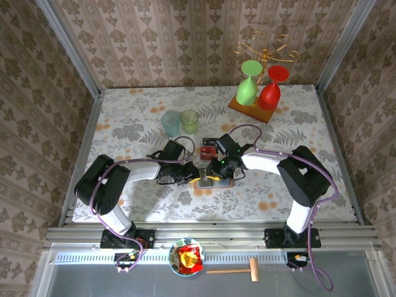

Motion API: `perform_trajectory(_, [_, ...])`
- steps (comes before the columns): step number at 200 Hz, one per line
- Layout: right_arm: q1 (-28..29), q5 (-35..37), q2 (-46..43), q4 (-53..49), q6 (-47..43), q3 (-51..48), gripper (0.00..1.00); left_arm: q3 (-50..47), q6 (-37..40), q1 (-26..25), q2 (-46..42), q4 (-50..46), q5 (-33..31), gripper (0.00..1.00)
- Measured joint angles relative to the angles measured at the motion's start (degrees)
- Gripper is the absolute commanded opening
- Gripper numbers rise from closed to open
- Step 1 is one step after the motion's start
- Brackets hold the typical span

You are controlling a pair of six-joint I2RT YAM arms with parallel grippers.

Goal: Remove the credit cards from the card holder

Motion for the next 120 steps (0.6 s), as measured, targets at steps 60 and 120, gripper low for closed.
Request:
perform_trajectory(60, [-0.07, 0.04, 0.11, -0.04, -0.04, 0.11, 0.24, -0.02, 0.00, 0.24, 0.00, 0.00, 0.17, 0.15])
perform_trajectory(120, [-0.98, 0.50, -0.24, -0.94, -0.46, 0.11, 0.24, -0.13, 0.00, 0.28, 0.00, 0.17, 0.17, 0.15])
